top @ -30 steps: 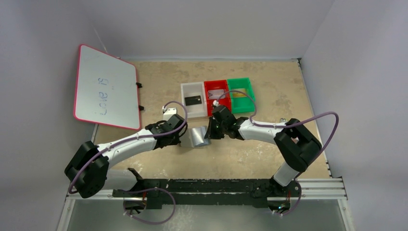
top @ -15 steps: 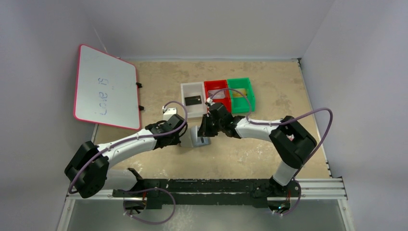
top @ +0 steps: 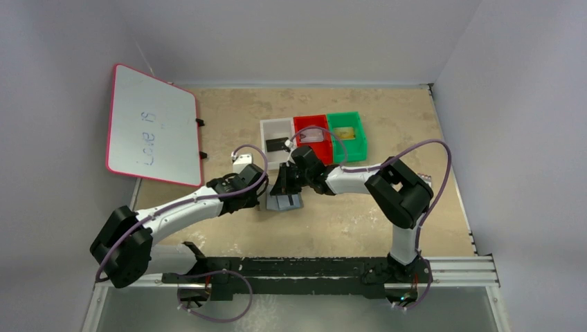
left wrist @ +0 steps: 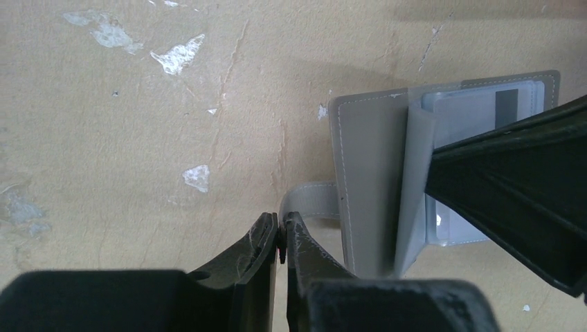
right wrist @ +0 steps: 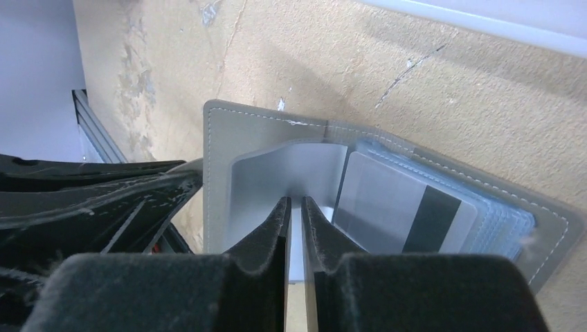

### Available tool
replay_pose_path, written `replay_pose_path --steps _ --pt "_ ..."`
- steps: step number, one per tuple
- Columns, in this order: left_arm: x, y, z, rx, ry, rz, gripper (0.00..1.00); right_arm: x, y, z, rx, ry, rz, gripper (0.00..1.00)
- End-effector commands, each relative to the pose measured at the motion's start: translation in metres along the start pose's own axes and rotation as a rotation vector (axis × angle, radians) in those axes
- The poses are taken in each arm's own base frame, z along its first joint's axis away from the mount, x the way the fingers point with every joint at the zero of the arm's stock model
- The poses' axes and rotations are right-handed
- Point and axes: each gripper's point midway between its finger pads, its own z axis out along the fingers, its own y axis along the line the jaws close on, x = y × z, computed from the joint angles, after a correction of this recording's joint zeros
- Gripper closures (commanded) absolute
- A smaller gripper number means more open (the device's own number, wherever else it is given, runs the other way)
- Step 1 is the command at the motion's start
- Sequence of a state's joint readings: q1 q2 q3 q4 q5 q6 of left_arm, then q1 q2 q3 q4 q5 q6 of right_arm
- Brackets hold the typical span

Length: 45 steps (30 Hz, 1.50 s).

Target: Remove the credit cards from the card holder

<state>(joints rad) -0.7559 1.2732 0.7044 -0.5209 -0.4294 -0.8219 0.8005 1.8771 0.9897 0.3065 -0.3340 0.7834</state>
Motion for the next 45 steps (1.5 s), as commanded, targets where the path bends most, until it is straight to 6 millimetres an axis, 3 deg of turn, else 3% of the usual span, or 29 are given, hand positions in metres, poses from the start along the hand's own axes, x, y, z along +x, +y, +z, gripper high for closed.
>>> replay_pose_path --steps 1,4,7,10,14,23,25,29,40,45 --pt "-0.016 0.003 -0.010 -0.013 -0.062 -0.041 0.88 -0.006 0.011 0.006 -0.027 -0.005 -0.058 0.87" --pt "-0.025 0.006 -0.018 -0.030 -0.089 -0.060 0.71 0.003 -0.003 0.012 0.016 0.017 -0.045 0.87" --pt "-0.039 0.004 -0.030 -0.013 -0.129 -0.100 0.61 0.010 -0.014 0.017 0.056 0.034 -0.040 0.86" --pt "-0.057 -0.006 -0.046 0.052 -0.172 -0.149 0.57 0.012 -0.020 0.019 0.081 0.040 -0.031 0.85" --pt "-0.074 -0.034 -0.065 0.207 -0.203 -0.198 0.53 0.014 -0.024 0.022 0.099 0.049 -0.032 0.85" --pt "-0.059 -0.101 -0.050 0.501 -0.101 -0.347 0.64 0.027 -0.027 0.016 0.095 0.082 0.010 0.85" --pt "-0.054 -0.106 -0.041 0.501 -0.080 -0.389 0.69 0.028 -0.027 0.016 0.091 0.084 0.014 0.85" --pt "-0.041 -0.099 -0.021 0.440 -0.054 -0.446 0.80 0.029 -0.029 0.016 0.099 0.082 0.023 0.85" --pt "-0.022 -0.067 -0.002 0.319 -0.067 -0.530 0.86 0.026 -0.030 0.015 0.105 0.068 0.038 0.85" --pt "-0.004 -0.056 0.012 0.262 -0.036 -0.552 0.94 0.007 -0.028 0.007 0.143 -0.013 0.013 0.85"
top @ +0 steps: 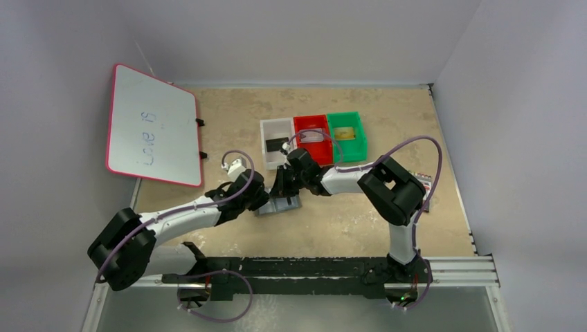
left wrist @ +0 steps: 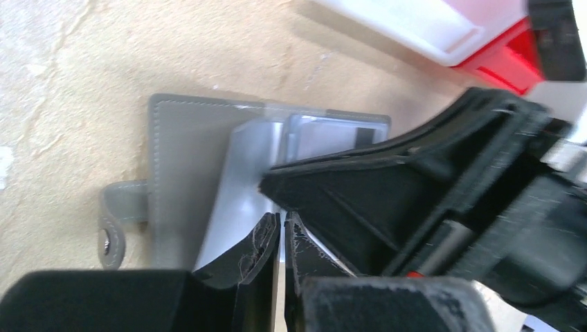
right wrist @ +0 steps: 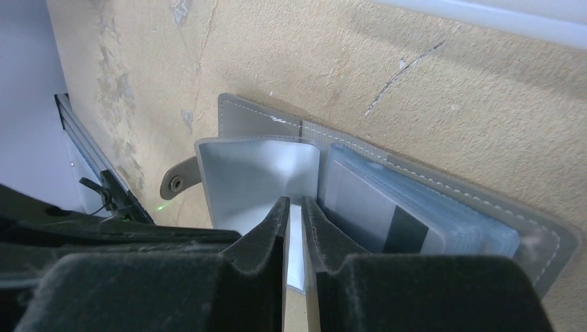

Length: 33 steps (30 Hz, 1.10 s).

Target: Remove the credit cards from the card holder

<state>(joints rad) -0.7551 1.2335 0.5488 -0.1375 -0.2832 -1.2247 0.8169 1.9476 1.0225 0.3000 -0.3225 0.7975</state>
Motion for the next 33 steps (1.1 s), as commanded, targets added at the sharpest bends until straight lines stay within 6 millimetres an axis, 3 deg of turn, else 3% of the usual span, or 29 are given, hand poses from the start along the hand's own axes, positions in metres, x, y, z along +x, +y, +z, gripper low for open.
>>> replay_pose_path --steps 1,5,12,23,28,33 --pt "0.000 0.012 0.007 -0.026 -0.035 -0.059 0.95 -0.008 -0.017 -0.013 0.118 -0.070 -0.006 0.85" --pt "0.002 0.019 0.011 -0.035 -0.031 -0.053 0.95 -0.030 -0.009 -0.036 0.151 -0.170 -0.032 0.85" --pt "0.003 0.008 0.015 -0.015 -0.011 0.016 0.95 -0.037 -0.011 -0.060 0.229 -0.202 -0.043 0.82" --pt "-0.002 -0.023 0.011 0.093 -0.002 0.062 0.88 -0.023 -0.032 -0.057 0.293 -0.153 -0.043 0.76" --pt "0.004 -0.035 0.013 0.141 0.032 0.073 0.86 -0.034 -0.039 -0.062 0.370 -0.180 -0.065 0.72" --pt "0.006 -0.040 0.016 0.161 0.040 0.065 0.84 -0.029 -0.042 -0.063 0.382 -0.153 -0.072 0.70"
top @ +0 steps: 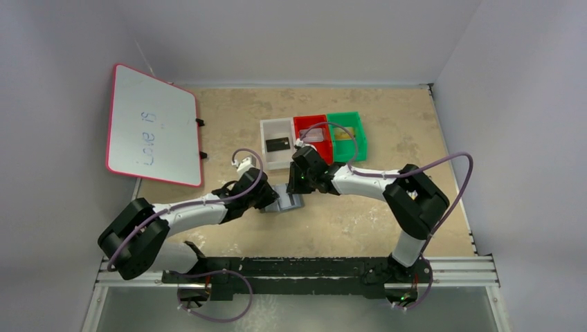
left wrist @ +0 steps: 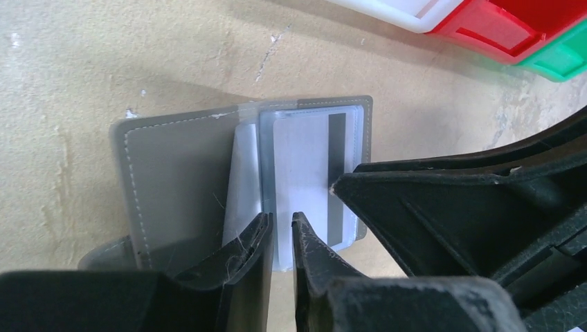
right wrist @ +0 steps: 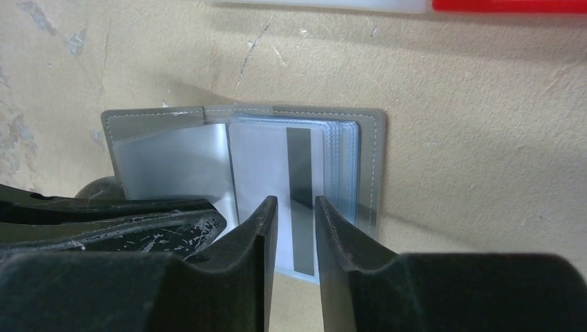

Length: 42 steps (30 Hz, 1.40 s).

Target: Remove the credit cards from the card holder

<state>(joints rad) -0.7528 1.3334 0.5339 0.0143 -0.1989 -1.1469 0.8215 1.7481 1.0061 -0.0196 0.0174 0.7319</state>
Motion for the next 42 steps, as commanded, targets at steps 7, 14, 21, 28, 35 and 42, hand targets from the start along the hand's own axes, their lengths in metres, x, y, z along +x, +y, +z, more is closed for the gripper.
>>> replay_pose_path --steps 7,14,21,28,35,42 --pt "-0.002 -0.010 0.006 0.018 0.006 0.002 0.84 0.001 0.000 0.001 -0.012 0.015 -0.031 0.72" --pt "0.005 0.006 0.008 -0.021 0.020 0.016 0.83 0.014 0.003 0.009 -0.044 0.055 -0.001 0.75" --pt "0.012 0.008 0.010 0.005 0.037 -0.006 0.81 0.020 0.002 0.012 -0.050 0.072 0.013 0.78" --pt "0.018 0.007 0.013 0.043 0.054 -0.054 0.81 0.012 0.002 0.005 -0.043 0.039 0.020 0.83" --pt "0.020 0.014 0.014 0.039 0.051 -0.075 0.83 -0.003 -0.006 -0.006 0.016 -0.014 0.010 0.75" --pt "0.021 0.016 0.014 0.034 0.054 -0.069 0.86 0.002 -0.009 -0.003 0.024 0.008 0.007 0.74"
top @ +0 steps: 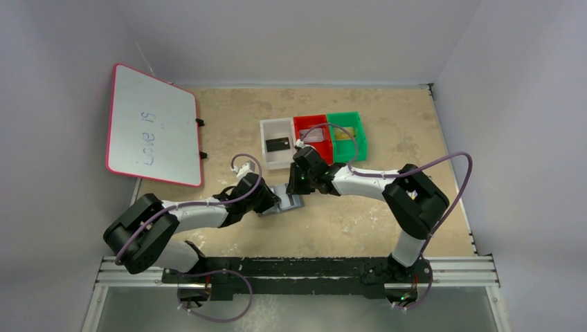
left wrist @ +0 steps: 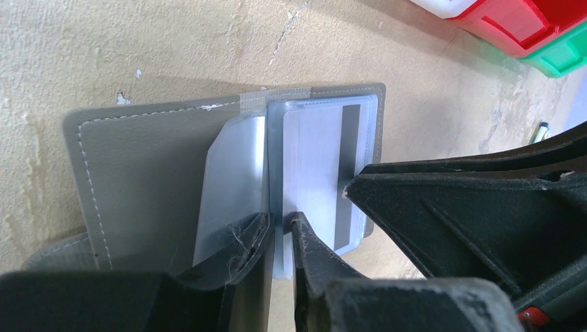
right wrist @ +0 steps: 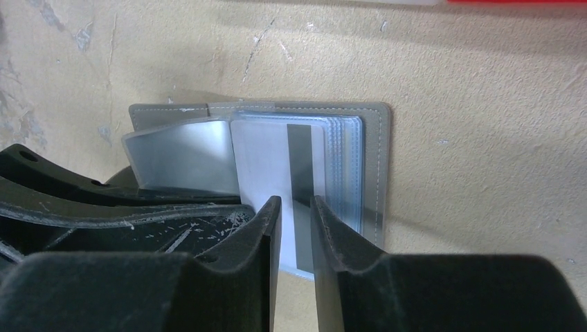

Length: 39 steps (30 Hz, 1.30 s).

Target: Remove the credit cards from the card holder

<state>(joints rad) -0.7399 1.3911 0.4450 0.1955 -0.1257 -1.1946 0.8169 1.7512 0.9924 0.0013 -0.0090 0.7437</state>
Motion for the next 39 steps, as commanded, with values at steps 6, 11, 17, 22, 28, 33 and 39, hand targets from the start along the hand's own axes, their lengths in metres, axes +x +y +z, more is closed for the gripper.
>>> replay_pose_path --steps 6,11,17,22,28,33,39 --pt "0.003 0.011 0.002 -0.027 0.007 -0.009 0.87 -0.009 -0.009 -0.010 0.057 -0.026 -0.017 0.73" --pt "0.003 0.011 0.001 -0.026 0.007 -0.006 0.88 -0.007 -0.013 -0.009 0.072 -0.022 -0.015 0.73" --pt "0.002 0.010 0.001 -0.024 0.006 -0.005 0.88 -0.001 -0.006 -0.004 0.025 0.001 -0.017 0.75" --pt "0.001 0.006 0.000 -0.006 0.003 -0.002 0.87 0.000 -0.001 0.002 -0.007 0.008 -0.030 0.79" --pt "-0.002 -0.007 -0.004 0.054 -0.002 -0.025 0.82 0.015 -0.001 0.007 -0.035 0.065 -0.005 0.85" --pt "-0.006 -0.010 -0.005 0.093 -0.011 -0.071 0.82 0.020 -0.002 0.012 -0.032 0.080 0.022 0.87" --pt "-0.007 -0.001 -0.008 0.096 -0.023 -0.115 0.88 0.036 -0.016 0.016 0.002 0.107 0.049 0.92"
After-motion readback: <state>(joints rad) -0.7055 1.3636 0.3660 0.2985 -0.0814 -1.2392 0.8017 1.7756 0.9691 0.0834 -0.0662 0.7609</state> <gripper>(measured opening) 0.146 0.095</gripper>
